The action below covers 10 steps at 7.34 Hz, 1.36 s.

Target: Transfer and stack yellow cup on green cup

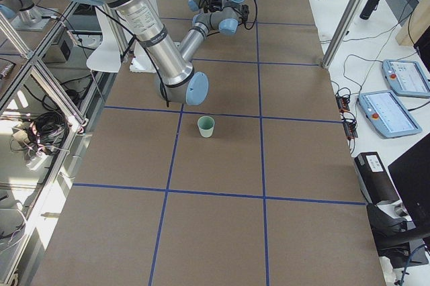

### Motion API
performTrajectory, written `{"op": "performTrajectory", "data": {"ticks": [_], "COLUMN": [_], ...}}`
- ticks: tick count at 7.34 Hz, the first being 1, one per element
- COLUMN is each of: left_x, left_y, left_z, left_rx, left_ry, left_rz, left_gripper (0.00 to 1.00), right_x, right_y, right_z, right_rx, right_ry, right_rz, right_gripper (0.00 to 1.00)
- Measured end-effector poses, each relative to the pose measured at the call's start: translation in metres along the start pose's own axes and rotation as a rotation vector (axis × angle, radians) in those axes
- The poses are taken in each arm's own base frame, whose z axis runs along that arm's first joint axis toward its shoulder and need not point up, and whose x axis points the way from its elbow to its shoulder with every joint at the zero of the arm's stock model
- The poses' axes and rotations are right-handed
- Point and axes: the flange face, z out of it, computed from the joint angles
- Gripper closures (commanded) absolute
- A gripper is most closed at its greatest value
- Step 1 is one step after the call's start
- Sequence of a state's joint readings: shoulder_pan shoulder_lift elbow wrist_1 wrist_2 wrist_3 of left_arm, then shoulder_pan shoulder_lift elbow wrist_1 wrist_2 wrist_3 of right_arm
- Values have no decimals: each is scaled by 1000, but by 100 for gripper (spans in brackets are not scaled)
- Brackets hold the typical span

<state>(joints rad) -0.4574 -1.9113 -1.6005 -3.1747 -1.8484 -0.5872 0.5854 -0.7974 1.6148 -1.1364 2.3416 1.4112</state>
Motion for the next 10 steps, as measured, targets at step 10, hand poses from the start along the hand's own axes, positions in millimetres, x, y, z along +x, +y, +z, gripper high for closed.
{"op": "performTrajectory", "data": {"ticks": [10], "left_x": [0], "left_y": [-1], "left_z": [2], "left_rx": [0], "left_ry": [0], "left_rz": [-2], "left_gripper": [79], "right_x": [5], "right_y": [6], "right_z": [5], "right_rx": [-52], "right_ry": [2], "right_rz": [8], "right_gripper": [57]}}
